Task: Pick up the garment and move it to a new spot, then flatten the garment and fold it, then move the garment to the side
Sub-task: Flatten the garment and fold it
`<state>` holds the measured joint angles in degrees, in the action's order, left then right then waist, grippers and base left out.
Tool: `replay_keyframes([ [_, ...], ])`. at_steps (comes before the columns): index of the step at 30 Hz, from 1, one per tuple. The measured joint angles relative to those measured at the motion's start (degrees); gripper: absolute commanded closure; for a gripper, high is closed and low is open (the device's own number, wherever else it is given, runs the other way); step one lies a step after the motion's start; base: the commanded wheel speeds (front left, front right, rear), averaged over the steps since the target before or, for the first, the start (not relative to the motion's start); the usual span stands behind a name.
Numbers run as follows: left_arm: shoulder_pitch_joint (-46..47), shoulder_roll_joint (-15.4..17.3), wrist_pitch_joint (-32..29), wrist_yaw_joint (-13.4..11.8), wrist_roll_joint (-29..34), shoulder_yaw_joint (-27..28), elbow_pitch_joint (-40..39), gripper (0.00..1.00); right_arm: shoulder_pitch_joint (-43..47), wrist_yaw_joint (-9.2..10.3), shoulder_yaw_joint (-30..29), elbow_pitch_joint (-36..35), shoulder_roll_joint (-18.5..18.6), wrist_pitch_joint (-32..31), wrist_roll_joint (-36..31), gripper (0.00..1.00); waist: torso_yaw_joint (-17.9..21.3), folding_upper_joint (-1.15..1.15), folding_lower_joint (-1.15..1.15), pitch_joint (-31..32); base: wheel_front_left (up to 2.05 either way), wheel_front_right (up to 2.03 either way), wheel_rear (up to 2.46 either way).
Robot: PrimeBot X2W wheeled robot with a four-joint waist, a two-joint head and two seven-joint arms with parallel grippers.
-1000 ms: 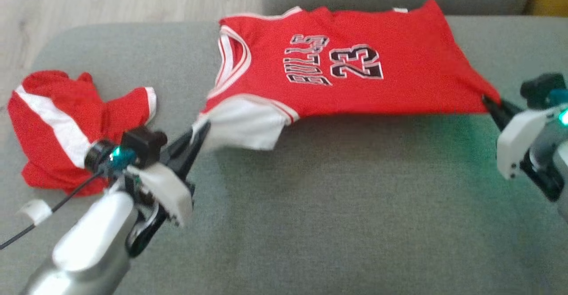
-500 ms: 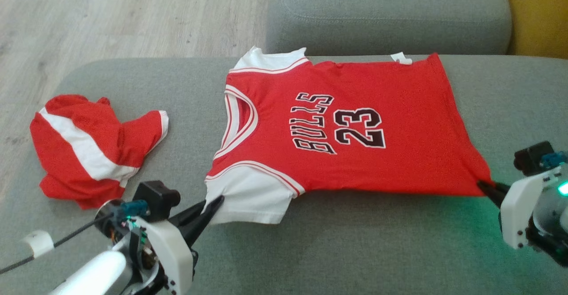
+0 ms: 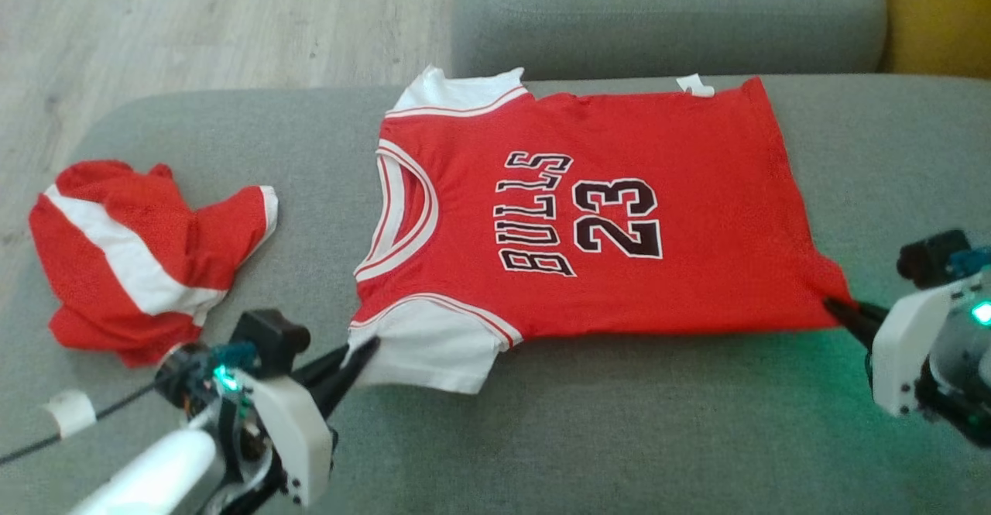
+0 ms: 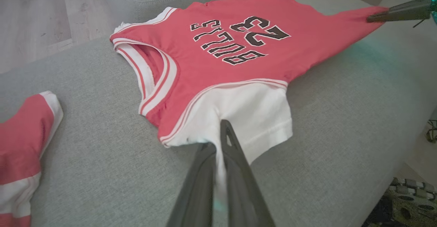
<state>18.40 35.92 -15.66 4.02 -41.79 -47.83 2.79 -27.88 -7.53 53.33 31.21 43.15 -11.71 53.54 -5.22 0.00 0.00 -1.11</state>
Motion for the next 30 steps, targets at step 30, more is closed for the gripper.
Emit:
replay_keyframes([
  [30,26.8,-6.3,-2.3,3.1,3.5,-2.5,23.1,1.0,-16.3,0.0,-3.8,9.3,-8.6,-1.3,-2.3,1.0,2.8,0.0,0.0,-12.2,0.0,0.0,0.0],
])
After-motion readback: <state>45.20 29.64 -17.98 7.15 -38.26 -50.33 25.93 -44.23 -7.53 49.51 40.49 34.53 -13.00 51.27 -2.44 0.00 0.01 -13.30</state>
